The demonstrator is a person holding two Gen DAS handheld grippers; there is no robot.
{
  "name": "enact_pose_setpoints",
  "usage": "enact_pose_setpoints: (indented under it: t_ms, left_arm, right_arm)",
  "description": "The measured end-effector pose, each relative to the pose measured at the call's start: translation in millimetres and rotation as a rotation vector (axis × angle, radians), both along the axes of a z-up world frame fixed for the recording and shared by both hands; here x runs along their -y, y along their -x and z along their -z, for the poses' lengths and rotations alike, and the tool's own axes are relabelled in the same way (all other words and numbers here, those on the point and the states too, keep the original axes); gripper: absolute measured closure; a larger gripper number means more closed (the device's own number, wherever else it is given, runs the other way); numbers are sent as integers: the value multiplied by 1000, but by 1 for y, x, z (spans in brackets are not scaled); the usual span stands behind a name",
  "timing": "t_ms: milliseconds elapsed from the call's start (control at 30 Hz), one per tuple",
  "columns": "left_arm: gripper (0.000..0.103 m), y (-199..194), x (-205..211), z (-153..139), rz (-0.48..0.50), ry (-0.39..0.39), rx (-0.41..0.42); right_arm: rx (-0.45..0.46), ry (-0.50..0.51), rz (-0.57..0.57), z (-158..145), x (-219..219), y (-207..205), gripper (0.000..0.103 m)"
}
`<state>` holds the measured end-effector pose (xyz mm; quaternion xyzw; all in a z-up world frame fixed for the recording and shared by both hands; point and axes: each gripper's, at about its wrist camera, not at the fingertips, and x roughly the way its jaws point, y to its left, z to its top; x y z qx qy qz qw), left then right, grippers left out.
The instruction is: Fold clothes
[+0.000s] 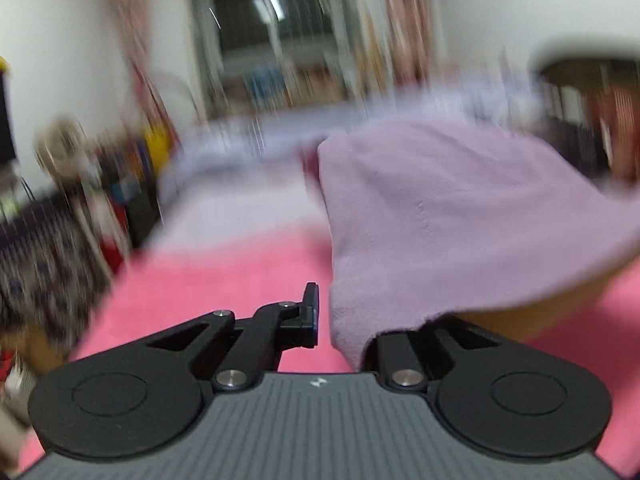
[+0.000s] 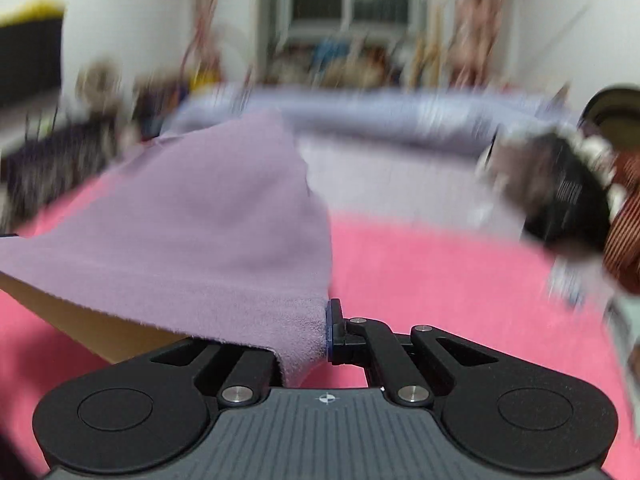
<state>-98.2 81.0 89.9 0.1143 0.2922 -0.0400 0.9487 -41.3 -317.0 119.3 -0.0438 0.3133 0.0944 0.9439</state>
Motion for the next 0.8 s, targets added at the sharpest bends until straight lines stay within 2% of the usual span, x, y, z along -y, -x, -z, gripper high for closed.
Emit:
enact_pose_setpoints:
  t_ms: [67,133,200,300,400,500,600,667,800]
  left_arm:
    - [89,18,7,41,19,-57,-99]
    - [89,30,12,63,35,-73,-139]
    - [87,35,19,70,44,-100,-121]
    - [82,31,21,65,57,-114,-125]
    - [71,39,18,62,67,-139,-128]
    - [63,45,24,63,72,-170,-113]
    - [56,49,19,61,74,-193,-93]
    - [53,54,18,61,76,-210,-82]
    - [49,65,16,61,87,-237,-73]
  right_arm:
    - [-92,44,-46,35,-13,11,100]
    - [-151,66,-79,57,-24,30,100]
    - [-184,67,-88,67,-27,43,100]
    - [-217,46,-96,71,-24,56,100]
    - [-217,53,-107,75,-23,63,99]
    - [-173,126,-136,79,-16,64,97]
    - [-108,192,-160,82,-14,80,89]
    - [-74,223,-171,84,-15,85,79]
    - [-45,225,-170,86,-6,93,67]
